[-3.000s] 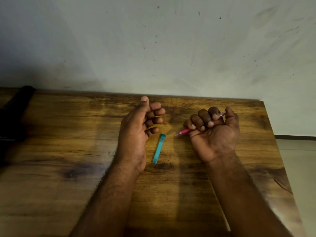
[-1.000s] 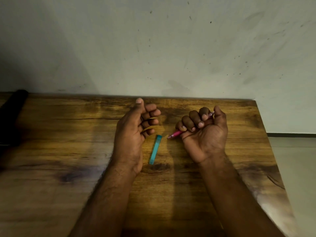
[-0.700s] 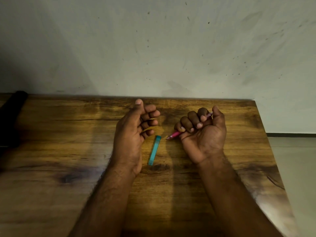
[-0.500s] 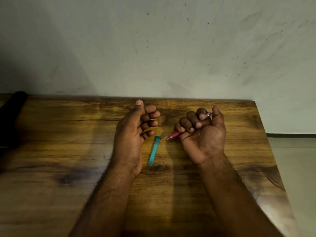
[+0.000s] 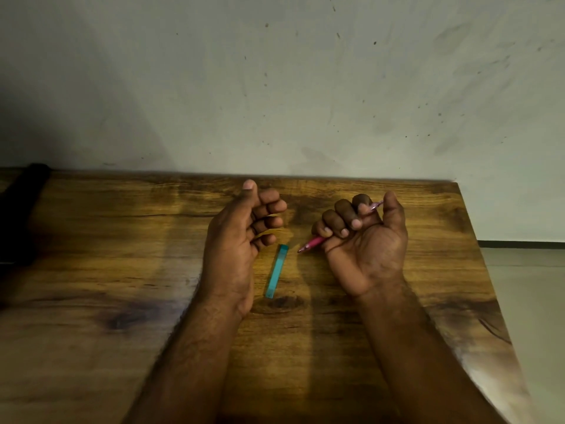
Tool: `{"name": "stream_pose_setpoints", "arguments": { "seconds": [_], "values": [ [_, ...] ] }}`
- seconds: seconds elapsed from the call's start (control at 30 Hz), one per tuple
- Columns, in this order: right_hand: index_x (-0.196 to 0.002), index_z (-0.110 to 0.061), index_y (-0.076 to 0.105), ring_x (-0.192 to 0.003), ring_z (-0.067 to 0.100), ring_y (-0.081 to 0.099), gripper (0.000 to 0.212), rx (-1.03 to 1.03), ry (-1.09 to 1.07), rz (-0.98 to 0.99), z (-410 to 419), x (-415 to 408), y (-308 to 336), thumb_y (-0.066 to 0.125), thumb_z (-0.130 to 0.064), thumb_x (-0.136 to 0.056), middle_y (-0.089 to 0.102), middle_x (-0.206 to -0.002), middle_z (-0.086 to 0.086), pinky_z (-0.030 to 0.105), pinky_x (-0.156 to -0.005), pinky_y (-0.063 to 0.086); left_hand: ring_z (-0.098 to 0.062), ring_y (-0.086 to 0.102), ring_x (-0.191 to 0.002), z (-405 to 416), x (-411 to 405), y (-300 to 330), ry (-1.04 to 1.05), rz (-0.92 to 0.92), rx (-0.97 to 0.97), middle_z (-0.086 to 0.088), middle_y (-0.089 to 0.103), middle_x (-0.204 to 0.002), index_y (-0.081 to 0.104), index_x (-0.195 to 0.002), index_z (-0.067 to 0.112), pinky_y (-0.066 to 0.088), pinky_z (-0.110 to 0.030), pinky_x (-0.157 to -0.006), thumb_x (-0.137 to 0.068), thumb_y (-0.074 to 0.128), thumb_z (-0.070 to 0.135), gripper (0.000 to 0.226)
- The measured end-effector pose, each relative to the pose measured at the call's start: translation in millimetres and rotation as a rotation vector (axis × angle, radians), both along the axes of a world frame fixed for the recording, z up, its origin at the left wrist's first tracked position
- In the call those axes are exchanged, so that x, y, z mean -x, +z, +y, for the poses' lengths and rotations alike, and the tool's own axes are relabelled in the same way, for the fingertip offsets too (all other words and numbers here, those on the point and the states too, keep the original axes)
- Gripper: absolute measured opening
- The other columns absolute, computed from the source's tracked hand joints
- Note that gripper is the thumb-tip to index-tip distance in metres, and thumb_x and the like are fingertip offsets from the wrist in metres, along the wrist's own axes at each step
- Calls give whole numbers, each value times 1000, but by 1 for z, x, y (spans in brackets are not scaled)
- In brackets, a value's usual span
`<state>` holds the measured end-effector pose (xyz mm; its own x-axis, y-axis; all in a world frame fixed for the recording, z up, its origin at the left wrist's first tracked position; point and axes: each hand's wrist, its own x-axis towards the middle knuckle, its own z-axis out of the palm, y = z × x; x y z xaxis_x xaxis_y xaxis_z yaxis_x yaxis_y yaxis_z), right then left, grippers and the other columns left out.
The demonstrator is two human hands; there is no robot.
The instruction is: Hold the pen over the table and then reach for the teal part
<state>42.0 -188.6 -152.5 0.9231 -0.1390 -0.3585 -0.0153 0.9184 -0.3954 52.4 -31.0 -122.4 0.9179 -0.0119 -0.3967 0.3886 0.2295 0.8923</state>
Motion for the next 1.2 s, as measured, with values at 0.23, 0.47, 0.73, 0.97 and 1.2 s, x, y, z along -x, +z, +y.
{"name": "stream_pose_setpoints", "arguments": {
  "seconds": [0.23, 0.47, 0.73, 0.97, 1.2],
  "values": [
    [-65, -19, 39, -54, 13, 23, 49, -7, 1, -9, 0, 1, 0, 33, -52, -101, 30, -53, -4, 31, -59, 29, -14, 71, -88, 0, -1, 0, 4, -3, -6, -3, 81, -103, 77, -104, 20, 52, -32, -76, -101, 48, 52, 43],
    [-64, -19, 37, -59, 15, 14, 46, -17, 4, -12, 0, 0, -1, 32, -48, -101, 28, -53, -5, 31, -59, 28, -13, 70, -87, -1, -1, 0, 10, 3, 2, -3, 81, -101, 77, -102, 20, 51, -32, -76, -101, 48, 51, 42],
    [-67, -19, 39, -59, 14, 14, 47, -29, -12, -16, -1, 1, -1, 33, -52, -100, 29, -53, -5, 31, -58, 30, -13, 70, -87, -1, 0, 1, 1, 3, -3, -2, 81, -101, 76, -103, 21, 51, -32, -77, -101, 47, 51, 42],
    [-67, -19, 38, -53, 13, 22, 45, -13, -60, 1, -5, 0, -2, 34, -50, -99, 29, -52, -5, 30, -57, 30, -13, 70, -88, 0, 0, 2, -1, 6, 1, -2, 81, -102, 76, -104, 20, 51, -33, -78, -101, 47, 51, 42],
    [-65, -19, 36, -51, 13, 21, 43, 2, -89, 13, -6, 0, -2, 34, -47, -98, 28, -51, -4, 29, -57, 29, -14, 70, -88, 0, 0, 1, -2, -2, -6, -3, 81, -102, 76, -104, 20, 51, -33, -77, -101, 47, 51, 42]
  ]
}}
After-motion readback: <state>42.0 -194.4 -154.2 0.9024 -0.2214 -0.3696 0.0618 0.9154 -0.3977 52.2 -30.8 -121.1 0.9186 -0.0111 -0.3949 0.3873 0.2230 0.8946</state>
